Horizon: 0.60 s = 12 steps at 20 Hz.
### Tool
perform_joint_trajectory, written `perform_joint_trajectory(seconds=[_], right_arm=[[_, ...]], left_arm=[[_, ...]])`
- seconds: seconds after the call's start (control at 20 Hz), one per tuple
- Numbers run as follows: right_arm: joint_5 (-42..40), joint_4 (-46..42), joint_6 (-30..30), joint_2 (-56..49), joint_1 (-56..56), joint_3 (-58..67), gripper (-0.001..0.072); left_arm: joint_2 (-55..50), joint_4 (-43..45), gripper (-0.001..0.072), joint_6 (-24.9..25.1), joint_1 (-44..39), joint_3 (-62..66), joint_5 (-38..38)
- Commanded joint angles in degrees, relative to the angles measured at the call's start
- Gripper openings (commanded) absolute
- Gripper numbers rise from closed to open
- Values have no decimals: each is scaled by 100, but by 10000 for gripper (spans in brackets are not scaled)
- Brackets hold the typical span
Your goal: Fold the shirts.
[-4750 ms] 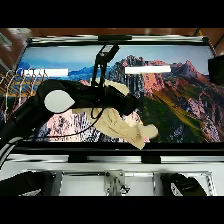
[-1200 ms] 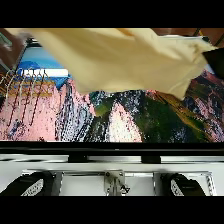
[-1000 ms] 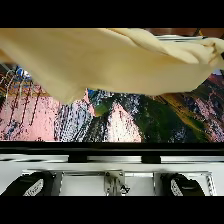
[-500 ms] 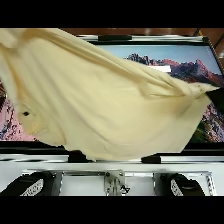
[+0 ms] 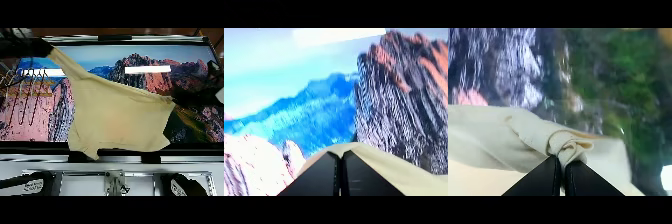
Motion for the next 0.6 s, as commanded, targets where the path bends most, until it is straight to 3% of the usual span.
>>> perform_joint_trajectory(seconds=[0.0,0.15,0.3,0.35,0.45,0.55], right_arm=[[-1832,284,433,-758,0,-160,75],[-2221,282,828,-1235,4,-160,76],[-1781,485,859,-1676,44,-160,81],[-1665,564,833,-1751,55,-160,121],[-1633,835,691,-1687,28,-140,566],[-1178,879,186,-1432,-122,42,590]], left_arm=[[-782,-435,36,-9,2,-70,-87],[-1200,-627,36,-7,-4,-74,-367],[-1552,-621,41,-125,-4,-81,-1132],[-1628,-621,116,-404,11,-81,-1379],[-1646,-599,587,-1010,122,-44,-1821],[-1615,-601,606,-1019,402,175,-2455]])
